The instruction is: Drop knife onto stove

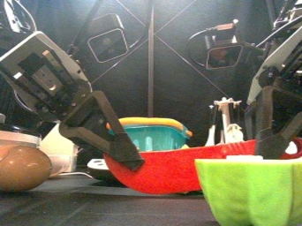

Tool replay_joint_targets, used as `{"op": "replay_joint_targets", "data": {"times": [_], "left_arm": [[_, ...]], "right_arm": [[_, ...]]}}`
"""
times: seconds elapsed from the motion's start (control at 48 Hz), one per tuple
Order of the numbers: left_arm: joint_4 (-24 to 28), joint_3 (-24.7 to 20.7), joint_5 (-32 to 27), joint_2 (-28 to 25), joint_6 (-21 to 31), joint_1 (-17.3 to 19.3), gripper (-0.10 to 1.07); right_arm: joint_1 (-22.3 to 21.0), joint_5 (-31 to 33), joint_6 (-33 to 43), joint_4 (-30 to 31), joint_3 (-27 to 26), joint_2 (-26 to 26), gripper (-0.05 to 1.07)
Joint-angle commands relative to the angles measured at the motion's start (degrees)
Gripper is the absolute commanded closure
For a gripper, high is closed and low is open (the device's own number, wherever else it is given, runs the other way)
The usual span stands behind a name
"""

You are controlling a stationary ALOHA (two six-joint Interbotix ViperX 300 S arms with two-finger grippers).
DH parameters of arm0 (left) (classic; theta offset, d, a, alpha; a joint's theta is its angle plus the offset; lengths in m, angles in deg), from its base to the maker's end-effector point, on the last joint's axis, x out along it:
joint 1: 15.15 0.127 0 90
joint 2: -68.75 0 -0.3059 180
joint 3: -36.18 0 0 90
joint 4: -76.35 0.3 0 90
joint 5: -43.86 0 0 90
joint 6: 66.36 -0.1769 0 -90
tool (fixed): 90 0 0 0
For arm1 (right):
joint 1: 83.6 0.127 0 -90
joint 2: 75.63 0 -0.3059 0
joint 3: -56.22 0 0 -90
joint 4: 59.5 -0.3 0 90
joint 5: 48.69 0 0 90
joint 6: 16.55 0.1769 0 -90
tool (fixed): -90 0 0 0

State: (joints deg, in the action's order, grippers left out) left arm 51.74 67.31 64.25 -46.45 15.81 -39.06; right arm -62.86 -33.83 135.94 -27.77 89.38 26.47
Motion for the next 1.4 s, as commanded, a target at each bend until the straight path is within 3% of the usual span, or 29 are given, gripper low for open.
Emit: {"op": "replay_joint_targets", "data": {"times": [0.0, 0.25, 0.625, 1.021, 1.375], "left_arm": [[0.6, 0.4, -1.1, 1.1, -0.5, -1.4, 0.68], [0.6, 0.2, -1.2, 1.7, -0.6, -1.4, 0.67], [1.1, 0.8, -1.2, 7.4, -0.8, -1.4, 0.65], [4.0, 0.6, 0.9, 7.8, -0.9, 2.5, 0.28], [5.7, 3.3, 6.1, 12.8, -1.0, 5.0, 0.26]], "right_arm": [[-0.5, 1.8, 0.8, -0.2, 0.4, -1.0, 0.67], [-0.4, 1.8, 0.6, -0.2, -0.4, -1.4, 0.67], [0.0, 4.5, 0.0, 0.3, -0.6, -6.6, 0.67], [2.5, 5.4, 0.7, -1.1, 2.7, -11.1, 0.67], [6.9, 12.8, 0.6, -6.0, 6.6, -18.7, 0.67]]}}
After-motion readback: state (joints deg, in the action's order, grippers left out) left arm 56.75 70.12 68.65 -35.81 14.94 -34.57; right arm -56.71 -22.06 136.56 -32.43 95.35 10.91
